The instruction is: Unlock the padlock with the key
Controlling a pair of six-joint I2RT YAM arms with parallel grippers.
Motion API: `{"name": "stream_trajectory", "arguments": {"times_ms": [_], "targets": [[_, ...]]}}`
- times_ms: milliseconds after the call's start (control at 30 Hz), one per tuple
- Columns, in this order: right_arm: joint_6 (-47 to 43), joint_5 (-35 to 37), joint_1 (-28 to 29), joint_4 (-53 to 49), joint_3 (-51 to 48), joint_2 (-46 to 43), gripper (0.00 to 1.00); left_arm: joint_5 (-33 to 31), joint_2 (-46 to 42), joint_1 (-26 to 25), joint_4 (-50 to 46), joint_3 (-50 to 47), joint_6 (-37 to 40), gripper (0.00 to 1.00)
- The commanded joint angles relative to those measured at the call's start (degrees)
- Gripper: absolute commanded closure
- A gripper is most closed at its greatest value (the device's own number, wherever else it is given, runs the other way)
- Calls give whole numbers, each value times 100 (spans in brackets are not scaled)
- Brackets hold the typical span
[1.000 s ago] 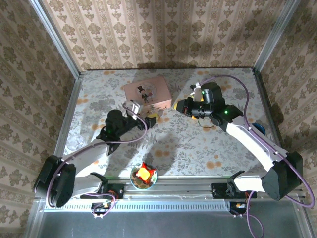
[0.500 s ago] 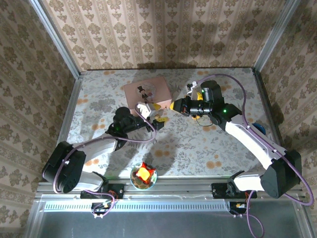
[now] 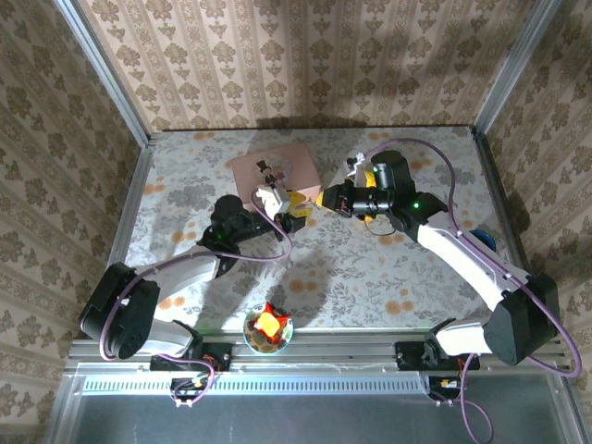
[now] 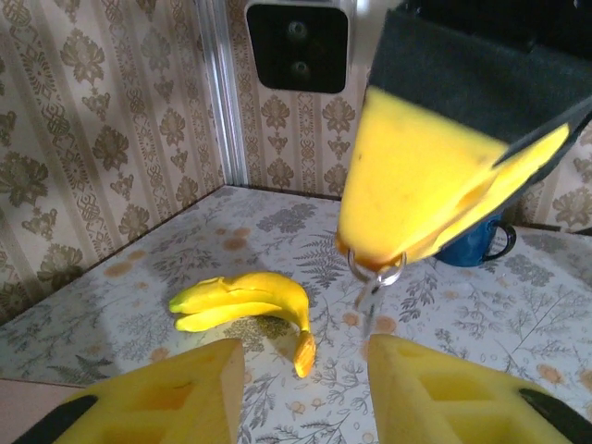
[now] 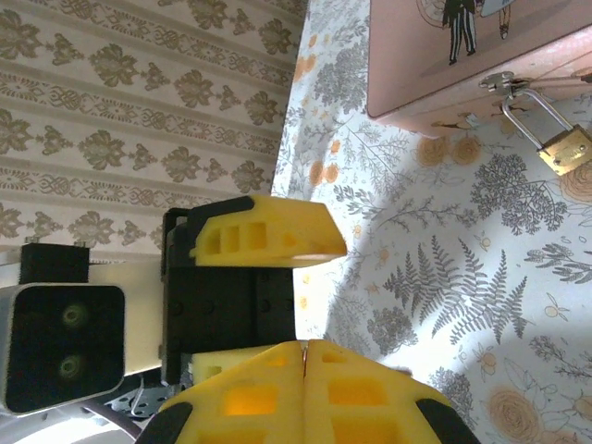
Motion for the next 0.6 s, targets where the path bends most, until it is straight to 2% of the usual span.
{"name": "stream_trajectory", "arguments": {"times_ms": [0, 100, 267, 433, 567], "targets": [[-92, -178, -27, 25, -26, 50, 100, 143, -73, -51, 0, 158, 19, 66], [-80, -174, -27, 48, -28, 59, 100, 143, -78, -60, -110, 176, 54, 69], [-87, -163, -22, 54, -8, 38, 100, 349, -107, -60, -244, 144, 152, 54], [-123, -146, -25, 27, -4, -9, 100, 535, -149, -60, -248, 53, 243, 45], [-84, -150, -27, 63, -56, -12, 100, 691, -106, -60, -178, 14, 275, 41]]}}
